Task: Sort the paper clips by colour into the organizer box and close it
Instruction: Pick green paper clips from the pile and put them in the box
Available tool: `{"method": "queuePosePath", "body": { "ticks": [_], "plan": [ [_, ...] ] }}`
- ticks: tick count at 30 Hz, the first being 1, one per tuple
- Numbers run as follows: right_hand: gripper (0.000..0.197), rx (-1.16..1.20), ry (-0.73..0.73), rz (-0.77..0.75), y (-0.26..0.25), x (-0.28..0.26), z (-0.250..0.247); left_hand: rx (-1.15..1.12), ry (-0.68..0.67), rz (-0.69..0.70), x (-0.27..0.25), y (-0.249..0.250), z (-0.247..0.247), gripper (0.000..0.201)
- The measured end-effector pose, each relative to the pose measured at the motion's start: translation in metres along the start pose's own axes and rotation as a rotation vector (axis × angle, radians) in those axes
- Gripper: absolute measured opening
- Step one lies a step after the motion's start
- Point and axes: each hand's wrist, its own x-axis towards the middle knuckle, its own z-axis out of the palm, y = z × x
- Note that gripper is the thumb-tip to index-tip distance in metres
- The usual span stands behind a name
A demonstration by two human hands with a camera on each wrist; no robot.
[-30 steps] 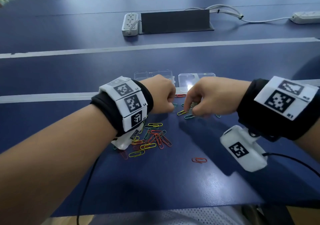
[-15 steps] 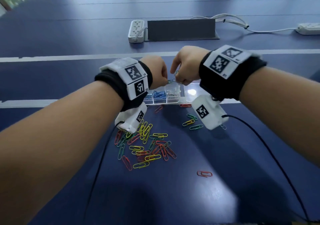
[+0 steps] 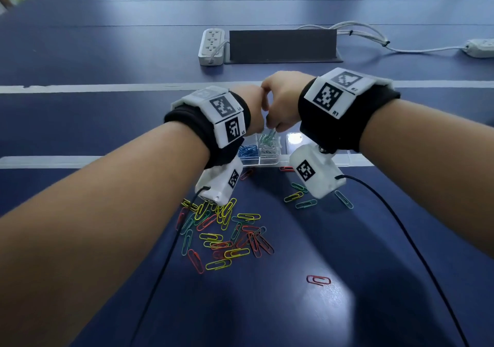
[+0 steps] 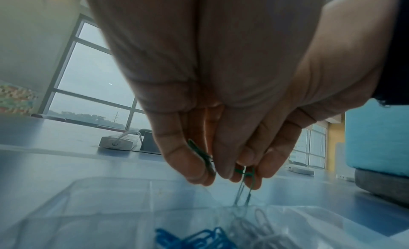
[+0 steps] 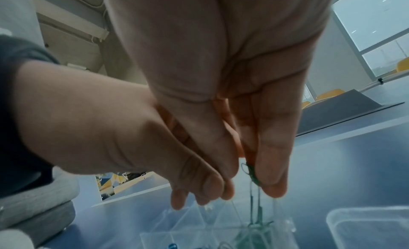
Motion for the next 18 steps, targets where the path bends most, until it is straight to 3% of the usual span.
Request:
{"method": "queuePosePath", "body": {
  "ticks": [6,15,18],
  "plan": [
    [0.023,0.221,0.039,0.006,0.004,-0.007,0.0,-0.008,0.02,0.021,-0.004,0.007,-0.004,0.036],
    [0.032,0.274,0.029,0.038,0.011,-0.017,0.001,-0.203,-0.004,-0.009,-0.005,0.005,0.002,0.055],
    [0.039,0.256,0.042,0.047,0.024,-0.025,-0.001,-0.222,0.063,0.013,-0.013,0.002,0.001,0.046]
  ]
}}
